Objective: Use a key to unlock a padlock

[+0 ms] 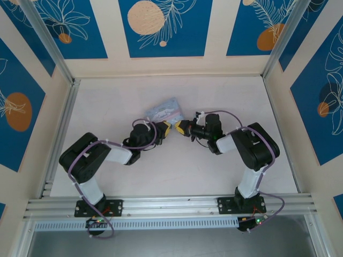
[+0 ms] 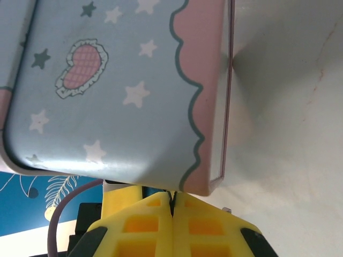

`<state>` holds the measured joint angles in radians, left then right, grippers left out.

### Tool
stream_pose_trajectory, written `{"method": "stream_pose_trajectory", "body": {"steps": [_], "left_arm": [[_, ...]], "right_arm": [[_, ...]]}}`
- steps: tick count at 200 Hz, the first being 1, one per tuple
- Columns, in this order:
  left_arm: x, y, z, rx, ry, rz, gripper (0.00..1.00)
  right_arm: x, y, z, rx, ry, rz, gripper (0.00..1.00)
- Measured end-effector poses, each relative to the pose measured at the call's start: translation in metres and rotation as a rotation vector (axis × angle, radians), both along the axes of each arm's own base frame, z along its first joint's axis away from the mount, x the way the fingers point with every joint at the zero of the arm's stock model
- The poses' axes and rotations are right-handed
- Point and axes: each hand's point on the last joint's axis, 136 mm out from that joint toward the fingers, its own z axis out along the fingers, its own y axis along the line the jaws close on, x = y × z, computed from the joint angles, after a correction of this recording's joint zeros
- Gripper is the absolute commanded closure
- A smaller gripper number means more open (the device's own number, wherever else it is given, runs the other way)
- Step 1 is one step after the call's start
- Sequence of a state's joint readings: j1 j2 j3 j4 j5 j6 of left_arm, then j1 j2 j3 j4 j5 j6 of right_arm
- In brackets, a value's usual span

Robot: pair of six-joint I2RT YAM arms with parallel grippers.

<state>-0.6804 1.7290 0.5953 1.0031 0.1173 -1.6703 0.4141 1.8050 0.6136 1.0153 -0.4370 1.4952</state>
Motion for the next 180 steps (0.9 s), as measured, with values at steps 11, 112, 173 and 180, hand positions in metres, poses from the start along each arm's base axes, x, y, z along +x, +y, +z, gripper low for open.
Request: {"method": "stream_pose_trajectory", "body": {"steps": [11, 112, 173, 180], "left_arm": [[0.0, 0.0, 0.0, 0.0, 0.0, 0.0, 1.0], [-0.004, -0.002, -0.002, -0.001, 0.007, -0.02, 1.0], [0.001, 0.002, -0.001, 0.002, 0.0, 0.01, 1.0], [0.003, 0.004, -0.001, 0.004, -0.002, 0.023, 1.0]], "right_arm": [[0.0, 0.0, 0.0, -0.002, 0.0, 0.001, 1.0], [-0.002, -0.002, -0.002, -0.101, -0.175, 0.127, 1.0], [0.004, 0.007, 0.0, -0.003, -0.075, 0.073, 1.0], [0.006, 0.01, 0.0, 0.019, -0.056, 0.061, 1.0]]}}
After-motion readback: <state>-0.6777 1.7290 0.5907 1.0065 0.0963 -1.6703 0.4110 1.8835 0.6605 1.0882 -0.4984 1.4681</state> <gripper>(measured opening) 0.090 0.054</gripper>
